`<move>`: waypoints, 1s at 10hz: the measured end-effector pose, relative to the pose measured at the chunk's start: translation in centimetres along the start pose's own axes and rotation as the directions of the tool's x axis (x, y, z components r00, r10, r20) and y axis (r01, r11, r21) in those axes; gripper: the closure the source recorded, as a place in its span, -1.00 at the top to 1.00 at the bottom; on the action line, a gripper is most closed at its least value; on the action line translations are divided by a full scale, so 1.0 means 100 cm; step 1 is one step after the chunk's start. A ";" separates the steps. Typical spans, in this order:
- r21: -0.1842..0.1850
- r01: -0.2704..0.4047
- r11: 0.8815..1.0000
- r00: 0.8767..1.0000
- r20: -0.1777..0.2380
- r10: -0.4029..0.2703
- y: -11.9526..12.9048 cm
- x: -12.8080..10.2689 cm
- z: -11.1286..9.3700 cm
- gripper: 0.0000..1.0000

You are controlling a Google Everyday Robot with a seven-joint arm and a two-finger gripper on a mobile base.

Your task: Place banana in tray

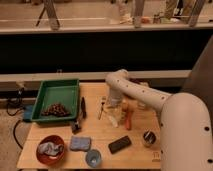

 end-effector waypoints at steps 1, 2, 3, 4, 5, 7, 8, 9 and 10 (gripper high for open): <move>-0.005 -0.008 1.000 1.000 -0.003 0.008 -0.001 0.000 0.001 0.60; -0.008 -0.014 1.000 1.000 -0.004 0.014 -0.001 0.001 0.001 0.60; -0.012 -0.018 1.000 1.000 -0.009 0.018 -0.001 0.002 0.002 0.60; -0.015 -0.016 1.000 1.000 -0.011 0.016 -0.002 0.001 0.002 0.60; -0.020 -0.014 1.000 1.000 -0.015 0.014 -0.001 0.001 0.002 0.52; -0.025 -0.005 1.000 1.000 -0.025 0.005 -0.002 0.000 0.003 0.13; -0.026 -0.003 1.000 1.000 -0.029 0.002 -0.002 -0.001 0.003 -0.08; -0.029 0.000 1.000 1.000 -0.032 -0.001 -0.002 -0.002 0.003 -0.27; -0.029 0.000 1.000 0.999 -0.034 -0.001 -0.002 -0.002 0.003 -0.46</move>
